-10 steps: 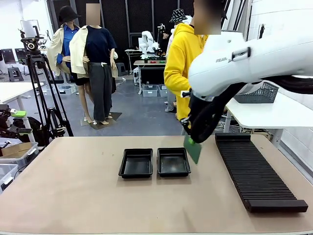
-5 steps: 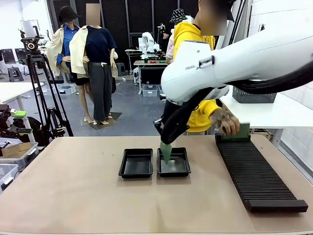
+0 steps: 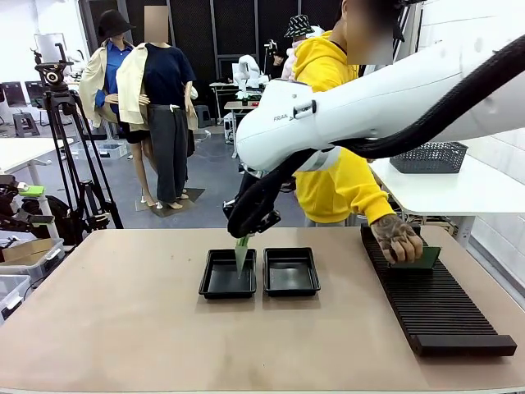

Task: Inspect and transfer BCBs to ESD trays.
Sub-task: Pick up the Blank PCB from the PCB Rack and place it in the left ESD tray.

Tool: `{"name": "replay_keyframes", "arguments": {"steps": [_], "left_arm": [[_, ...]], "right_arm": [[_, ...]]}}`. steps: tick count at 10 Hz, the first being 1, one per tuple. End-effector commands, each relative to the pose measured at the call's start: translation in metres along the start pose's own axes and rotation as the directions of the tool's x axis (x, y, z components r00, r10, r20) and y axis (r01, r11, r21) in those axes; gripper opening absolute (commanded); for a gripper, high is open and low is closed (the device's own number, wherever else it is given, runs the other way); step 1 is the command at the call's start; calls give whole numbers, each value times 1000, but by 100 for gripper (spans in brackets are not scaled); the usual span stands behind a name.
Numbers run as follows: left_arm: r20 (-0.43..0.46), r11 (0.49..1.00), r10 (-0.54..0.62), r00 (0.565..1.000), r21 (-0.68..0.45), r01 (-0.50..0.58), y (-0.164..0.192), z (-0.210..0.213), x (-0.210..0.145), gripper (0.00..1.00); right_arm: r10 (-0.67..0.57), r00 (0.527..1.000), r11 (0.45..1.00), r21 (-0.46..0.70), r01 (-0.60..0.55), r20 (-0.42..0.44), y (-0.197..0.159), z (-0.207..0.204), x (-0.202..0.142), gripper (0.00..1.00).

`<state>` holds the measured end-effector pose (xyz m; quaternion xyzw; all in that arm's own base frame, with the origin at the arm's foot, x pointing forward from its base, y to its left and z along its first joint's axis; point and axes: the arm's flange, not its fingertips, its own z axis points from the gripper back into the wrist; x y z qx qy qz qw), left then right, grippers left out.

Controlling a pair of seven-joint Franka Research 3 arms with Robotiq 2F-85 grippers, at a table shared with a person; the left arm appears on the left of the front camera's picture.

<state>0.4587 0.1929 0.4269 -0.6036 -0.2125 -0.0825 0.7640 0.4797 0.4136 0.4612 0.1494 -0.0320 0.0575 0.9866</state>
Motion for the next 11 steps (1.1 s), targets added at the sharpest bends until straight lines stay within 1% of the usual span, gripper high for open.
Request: {"name": "replay_keyframes", "arguments": {"steps": [1, 4, 7, 11], "left_arm": [[11, 1000, -2, 1000, -11, 2, -2, 2, 1, 100], [11, 1000, -2, 1000, -11, 2, -2, 2, 1, 100], [11, 1000, -2, 1000, -11, 2, -2, 2, 1, 100], [11, 1000, -2, 1000, -11, 2, -2, 2, 1, 100]], "right_arm": [[-38, 999, 999, 20, 38, 24, 14, -12, 16, 0], [-72, 997, 996, 50, 70, 26, 21, -29, 39, 0], [-120, 992, 989, 96, 116, 38, 17, -44, 56, 0], [-127, 991, 991, 47, 125, 33, 12, -69, 64, 0]]}}
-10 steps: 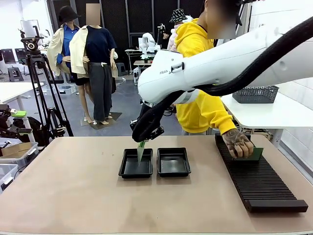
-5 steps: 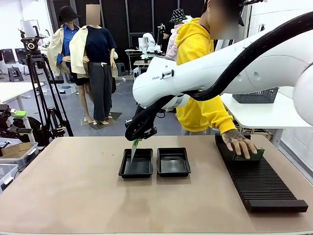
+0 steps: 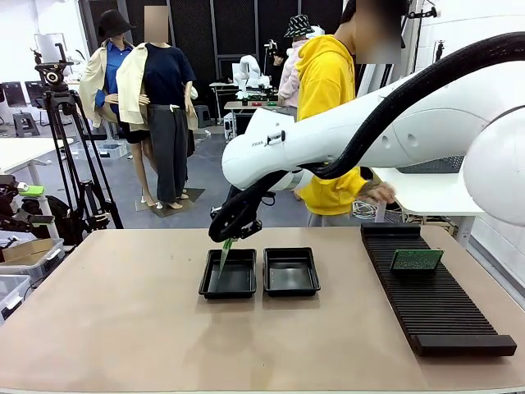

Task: Inspect and transfer BCBs to ESD trays.
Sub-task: Pick up the Blank PCB from the PCB Rack and place it in the left ESD tray.

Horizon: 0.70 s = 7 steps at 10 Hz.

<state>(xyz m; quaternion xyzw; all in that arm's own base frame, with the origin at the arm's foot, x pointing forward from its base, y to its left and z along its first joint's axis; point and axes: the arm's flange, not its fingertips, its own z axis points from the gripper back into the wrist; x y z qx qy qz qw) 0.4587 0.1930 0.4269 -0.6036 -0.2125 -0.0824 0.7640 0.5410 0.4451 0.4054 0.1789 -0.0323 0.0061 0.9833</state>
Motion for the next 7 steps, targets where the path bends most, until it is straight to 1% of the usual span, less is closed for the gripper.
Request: {"name": "replay_keyframes", "arguments": {"steps": [1, 3, 7], "left_arm": [[11, 1000, -2, 1000, -11, 2, -2, 2, 1, 100], [11, 1000, -2, 1000, -11, 2, -2, 2, 1, 100], [11, 1000, -2, 1000, -11, 2, -2, 2, 1, 100]], "right_arm": [[-27, 1000, 1000, 1, 27, 12, 3, -7, 8, 0], [-36, 999, 999, 13, 37, -8, -7, -12, 14, 0], [-50, 999, 997, 63, 49, 13, -13, -20, 25, 0]]}}
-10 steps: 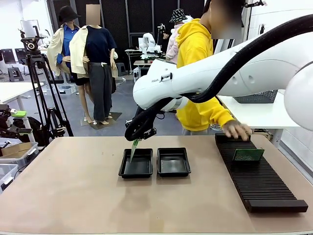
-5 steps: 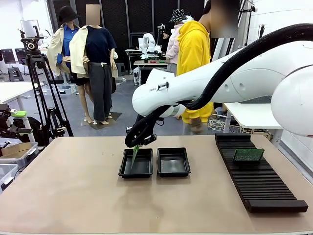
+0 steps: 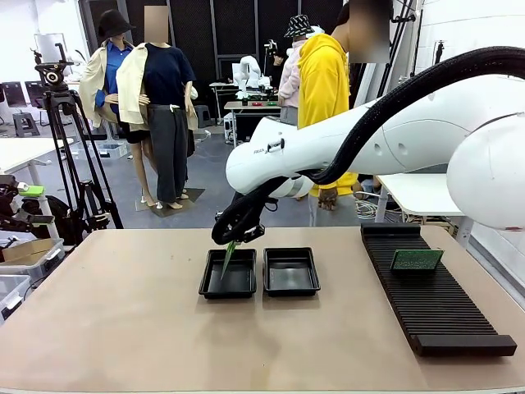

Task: Inspect and transfer BCBs to ESD trays.
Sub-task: Pick up the Blank PCB from the PCB Rack and place it in the left ESD tray.

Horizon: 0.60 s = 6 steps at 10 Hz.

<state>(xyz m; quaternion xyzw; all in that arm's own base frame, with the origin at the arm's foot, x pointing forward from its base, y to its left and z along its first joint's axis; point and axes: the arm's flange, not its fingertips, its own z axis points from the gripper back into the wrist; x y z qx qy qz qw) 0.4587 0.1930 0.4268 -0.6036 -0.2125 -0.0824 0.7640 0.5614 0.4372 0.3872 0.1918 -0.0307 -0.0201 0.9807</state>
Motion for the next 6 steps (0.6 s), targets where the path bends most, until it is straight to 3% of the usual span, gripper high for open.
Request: {"name": "replay_keyframes", "arguments": {"steps": [1, 6], "left_arm": [[11, 1000, -2, 1000, -11, 2, -2, 2, 1, 100], [11, 1000, -2, 1000, -11, 2, -2, 2, 1, 100]], "right_arm": [[3, 1000, 999, 47, -3, 1, 1, -9, 9, 0], [29, 999, 989, 143, -24, -38, -8, -19, 18, 0]]}}
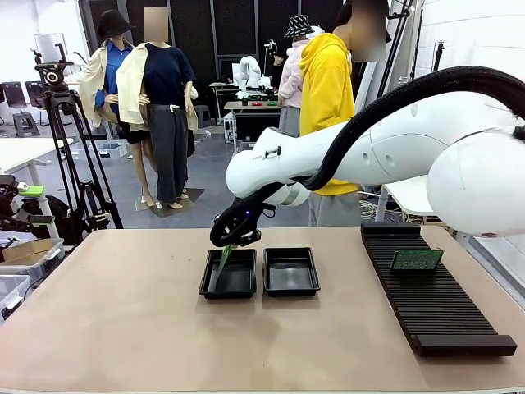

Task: Inspect and transfer BCBs to ESD trays.
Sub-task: Pick up the Blank PCB from the PCB Rack and place it in the left ESD tray.

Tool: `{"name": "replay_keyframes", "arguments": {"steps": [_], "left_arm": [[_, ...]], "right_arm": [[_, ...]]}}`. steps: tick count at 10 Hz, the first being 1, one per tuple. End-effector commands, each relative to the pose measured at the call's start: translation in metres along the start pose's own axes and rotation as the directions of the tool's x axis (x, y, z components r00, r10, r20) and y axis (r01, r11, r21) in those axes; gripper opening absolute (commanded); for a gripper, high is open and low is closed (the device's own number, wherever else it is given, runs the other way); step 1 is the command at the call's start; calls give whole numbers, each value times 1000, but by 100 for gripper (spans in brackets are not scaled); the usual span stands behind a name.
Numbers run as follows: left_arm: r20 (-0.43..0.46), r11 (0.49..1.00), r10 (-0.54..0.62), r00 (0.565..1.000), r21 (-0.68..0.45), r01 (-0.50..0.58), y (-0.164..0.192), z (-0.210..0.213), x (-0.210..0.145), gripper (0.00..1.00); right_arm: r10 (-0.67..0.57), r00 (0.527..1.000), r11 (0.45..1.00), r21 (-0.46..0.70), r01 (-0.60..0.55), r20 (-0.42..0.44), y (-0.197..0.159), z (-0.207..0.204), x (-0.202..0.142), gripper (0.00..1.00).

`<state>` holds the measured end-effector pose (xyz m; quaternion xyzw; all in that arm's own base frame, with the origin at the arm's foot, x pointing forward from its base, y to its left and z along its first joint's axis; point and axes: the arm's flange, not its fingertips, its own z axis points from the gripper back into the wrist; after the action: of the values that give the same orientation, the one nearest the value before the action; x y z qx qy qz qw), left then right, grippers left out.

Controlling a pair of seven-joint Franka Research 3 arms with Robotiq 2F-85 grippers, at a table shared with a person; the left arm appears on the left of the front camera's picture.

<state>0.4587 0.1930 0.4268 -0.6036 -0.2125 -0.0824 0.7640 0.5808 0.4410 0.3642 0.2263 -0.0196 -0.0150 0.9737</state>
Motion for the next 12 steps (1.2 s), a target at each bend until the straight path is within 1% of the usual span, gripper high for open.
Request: {"name": "replay_keyframes", "arguments": {"steps": [1, 8, 9, 10, 12], "left_arm": [[11, 1000, -2, 1000, -11, 2, -2, 2, 1, 100], [11, 1000, -2, 1000, -11, 2, -2, 2, 1, 100], [11, 1000, -2, 1000, -11, 2, -2, 2, 1, 100], [11, 1000, -2, 1000, -11, 2, -2, 2, 1, 100], [11, 1000, -2, 1000, -11, 2, -2, 2, 1, 100]], "right_arm": [[-9, 1000, 1000, -29, 9, 13, 0, 1, -1, 0], [-9, 1000, 1000, -29, 9, 13, 0, 1, -1, 0], [3, 1000, 1000, -10, -3, 3, -1, -1, 0, 0], [-11, 1000, 1000, 26, 12, -16, -6, -5, 9, 2], [-19, 999, 999, 31, 20, -35, -12, -11, 16, 39]]}}
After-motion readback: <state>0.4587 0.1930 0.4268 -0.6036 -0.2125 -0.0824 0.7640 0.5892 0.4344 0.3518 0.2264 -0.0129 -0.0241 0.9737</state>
